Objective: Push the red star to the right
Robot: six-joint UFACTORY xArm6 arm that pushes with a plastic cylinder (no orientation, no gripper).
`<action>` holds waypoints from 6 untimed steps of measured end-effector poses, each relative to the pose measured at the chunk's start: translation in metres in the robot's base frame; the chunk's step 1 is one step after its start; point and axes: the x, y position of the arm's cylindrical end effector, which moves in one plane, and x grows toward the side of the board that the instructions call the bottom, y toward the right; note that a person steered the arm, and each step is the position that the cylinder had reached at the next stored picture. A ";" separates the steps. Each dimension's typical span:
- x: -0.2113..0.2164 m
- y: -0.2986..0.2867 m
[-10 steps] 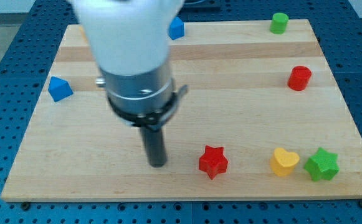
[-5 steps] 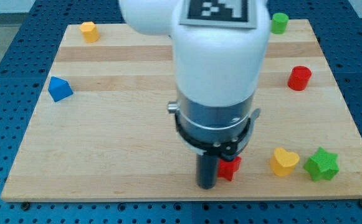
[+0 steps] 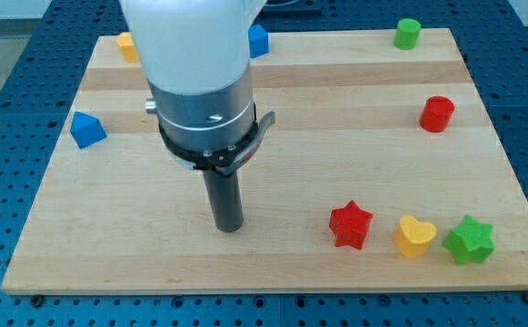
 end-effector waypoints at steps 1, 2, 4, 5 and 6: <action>0.001 0.021; 0.008 0.048; 0.014 0.093; 0.012 0.094; -0.005 0.088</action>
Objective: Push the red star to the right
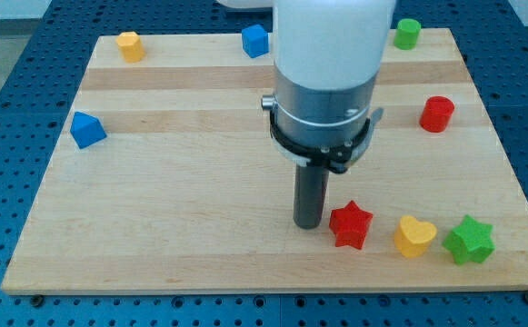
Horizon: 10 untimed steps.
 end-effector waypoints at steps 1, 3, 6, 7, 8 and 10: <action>-0.013 0.000; -0.002 0.015; 0.008 0.030; 0.009 0.042; 0.009 0.052; -0.001 0.094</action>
